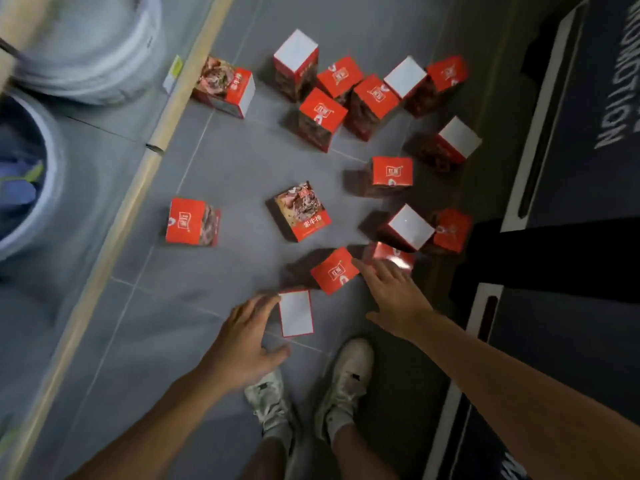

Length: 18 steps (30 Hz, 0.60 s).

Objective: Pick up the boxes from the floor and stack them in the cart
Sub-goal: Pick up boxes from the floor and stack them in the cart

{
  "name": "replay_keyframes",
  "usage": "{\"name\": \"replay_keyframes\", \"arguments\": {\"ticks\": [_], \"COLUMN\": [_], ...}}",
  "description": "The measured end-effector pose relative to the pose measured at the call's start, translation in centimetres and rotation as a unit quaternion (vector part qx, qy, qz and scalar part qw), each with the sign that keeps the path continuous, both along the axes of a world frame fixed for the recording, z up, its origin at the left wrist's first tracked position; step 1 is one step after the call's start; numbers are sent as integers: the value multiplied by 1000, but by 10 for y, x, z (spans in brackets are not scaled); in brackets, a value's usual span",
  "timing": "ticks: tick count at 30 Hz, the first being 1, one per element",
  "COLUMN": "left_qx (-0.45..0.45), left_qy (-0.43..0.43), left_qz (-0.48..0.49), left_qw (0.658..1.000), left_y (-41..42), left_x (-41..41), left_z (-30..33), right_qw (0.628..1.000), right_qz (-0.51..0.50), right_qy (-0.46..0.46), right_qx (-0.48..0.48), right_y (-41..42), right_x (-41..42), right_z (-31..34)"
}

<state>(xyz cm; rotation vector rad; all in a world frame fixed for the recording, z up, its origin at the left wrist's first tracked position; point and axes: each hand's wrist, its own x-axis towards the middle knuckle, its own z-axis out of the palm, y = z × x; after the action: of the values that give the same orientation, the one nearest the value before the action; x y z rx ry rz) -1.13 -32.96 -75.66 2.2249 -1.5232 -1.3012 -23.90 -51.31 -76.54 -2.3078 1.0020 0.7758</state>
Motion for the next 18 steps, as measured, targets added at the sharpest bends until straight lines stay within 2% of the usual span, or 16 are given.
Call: {"name": "replay_keyframes", "arguments": {"ticks": [7,11,14,18], "left_qx": [14,21,45,71], "left_qy": [17,23,32,31], "left_qz": [13,31,43,47], "left_qw": [1000,999,998,996], "left_y": [8,10,16,20], "left_x": [10,20,22,21], "left_z": [-97,-138,-154,-152], "right_qw": [998,982,977,985], "right_qz": [57,174,189,144], "right_qy": [-12,20,49,17], "right_qx": [-12,-65,-88,-89], "right_y": [-17,-17,-18,-14], "right_x": [44,52,57,56], "right_z": [-132,-193,-211,-198]}}
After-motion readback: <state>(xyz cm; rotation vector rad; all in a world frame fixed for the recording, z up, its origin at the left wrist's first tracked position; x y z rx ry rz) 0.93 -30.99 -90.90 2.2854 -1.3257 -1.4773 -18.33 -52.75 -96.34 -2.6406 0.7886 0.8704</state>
